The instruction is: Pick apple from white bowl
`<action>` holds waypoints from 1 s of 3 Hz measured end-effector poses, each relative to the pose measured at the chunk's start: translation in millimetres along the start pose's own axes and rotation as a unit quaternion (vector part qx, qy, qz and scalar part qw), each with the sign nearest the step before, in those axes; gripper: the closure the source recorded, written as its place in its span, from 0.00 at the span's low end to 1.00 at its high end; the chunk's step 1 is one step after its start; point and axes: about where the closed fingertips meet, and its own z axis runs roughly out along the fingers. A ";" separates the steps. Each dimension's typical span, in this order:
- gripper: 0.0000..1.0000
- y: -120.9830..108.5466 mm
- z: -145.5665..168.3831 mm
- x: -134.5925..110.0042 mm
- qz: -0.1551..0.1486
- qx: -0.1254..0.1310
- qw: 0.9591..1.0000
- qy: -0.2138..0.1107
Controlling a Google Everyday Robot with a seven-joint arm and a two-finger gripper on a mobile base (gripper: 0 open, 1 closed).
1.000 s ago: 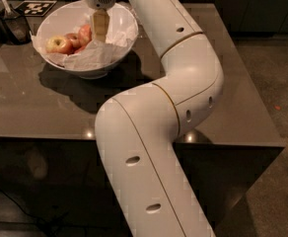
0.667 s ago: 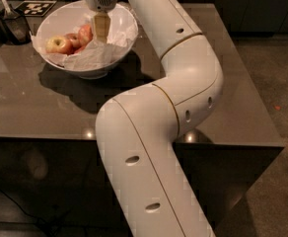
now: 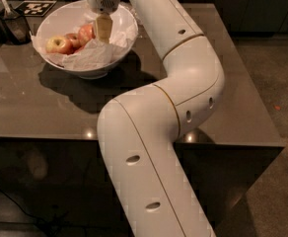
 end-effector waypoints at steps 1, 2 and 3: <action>0.35 0.0 0.0 0.0 0.000 0.000 1.000 0.000; 0.58 0.0 0.0 0.0 0.000 0.000 1.000 0.000; 0.81 0.0 0.0 0.0 0.000 0.000 1.000 0.000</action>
Offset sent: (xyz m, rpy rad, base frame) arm 0.0000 0.0000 0.0000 0.0000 0.0000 0.0000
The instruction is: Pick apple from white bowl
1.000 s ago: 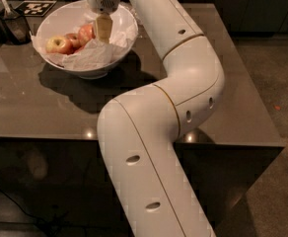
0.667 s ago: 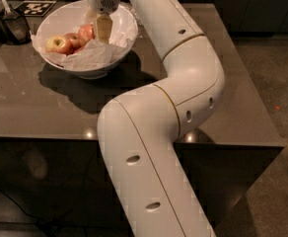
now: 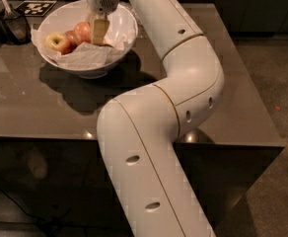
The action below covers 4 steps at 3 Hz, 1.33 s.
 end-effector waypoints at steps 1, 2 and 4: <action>1.00 0.0 0.0 0.0 0.000 0.000 1.000 0.000; 1.00 0.0 0.0 0.0 0.000 0.000 1.000 0.000; 1.00 -26.2 -27.5 -2.0 0.025 0.067 0.997 -0.009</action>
Offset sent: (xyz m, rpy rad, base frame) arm 0.0000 0.0000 0.0000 0.0000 0.0000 0.0000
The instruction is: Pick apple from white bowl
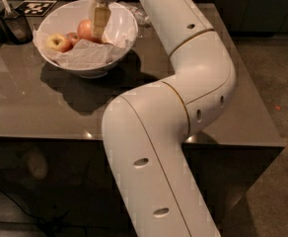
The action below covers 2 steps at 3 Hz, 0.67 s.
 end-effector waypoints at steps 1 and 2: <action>1.00 -7.0 -18.3 0.0 0.006 0.023 1.000 0.004; 1.00 -3.7 -21.9 0.3 0.003 0.024 1.000 0.012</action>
Offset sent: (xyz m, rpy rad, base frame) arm -0.0521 -0.0181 0.0020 -0.0232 -0.0629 -0.0402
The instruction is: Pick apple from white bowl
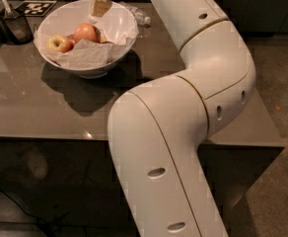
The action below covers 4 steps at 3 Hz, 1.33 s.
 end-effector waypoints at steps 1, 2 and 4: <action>0.81 0.3 -0.1 0.0 0.000 0.000 1.000 0.000; 0.57 0.3 0.0 0.0 0.000 0.000 1.000 0.000; 0.11 0.3 0.0 0.0 0.000 0.000 1.000 0.000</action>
Offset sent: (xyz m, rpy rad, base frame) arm -0.0003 -0.0001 0.0000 -0.0007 -0.0001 -0.0002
